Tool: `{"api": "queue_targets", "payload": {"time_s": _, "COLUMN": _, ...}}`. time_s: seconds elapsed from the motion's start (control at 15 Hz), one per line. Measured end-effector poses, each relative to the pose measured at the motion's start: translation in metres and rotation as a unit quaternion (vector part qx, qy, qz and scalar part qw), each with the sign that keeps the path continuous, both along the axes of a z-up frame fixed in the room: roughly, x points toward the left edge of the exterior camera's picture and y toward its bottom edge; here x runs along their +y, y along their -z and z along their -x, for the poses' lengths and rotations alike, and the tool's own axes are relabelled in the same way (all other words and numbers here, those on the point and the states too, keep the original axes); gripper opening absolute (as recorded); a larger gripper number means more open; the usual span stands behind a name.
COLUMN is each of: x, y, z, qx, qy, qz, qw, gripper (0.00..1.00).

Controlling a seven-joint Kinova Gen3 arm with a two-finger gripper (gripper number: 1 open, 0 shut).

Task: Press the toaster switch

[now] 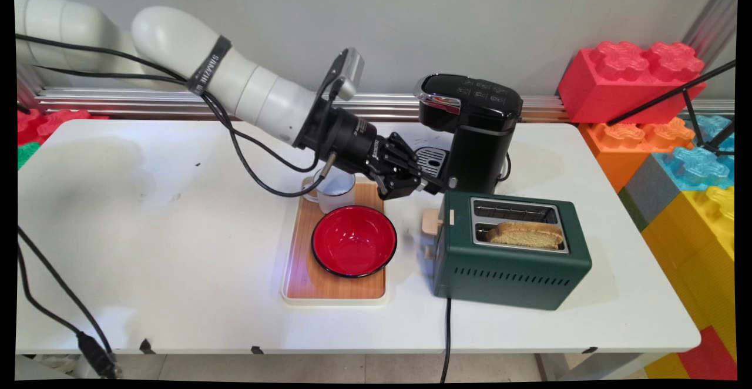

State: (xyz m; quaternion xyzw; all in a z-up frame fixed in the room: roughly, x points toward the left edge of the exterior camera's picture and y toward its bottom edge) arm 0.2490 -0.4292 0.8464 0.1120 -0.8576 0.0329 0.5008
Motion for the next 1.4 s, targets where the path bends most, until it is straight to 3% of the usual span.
{"api": "queue_targets", "payload": {"time_s": 1.4, "x": -0.018, "y": 0.065, "z": 0.010, "qx": -0.014, "qy": 0.012, "qz": -0.030, "qw": 0.9994, "gripper": 0.00}}
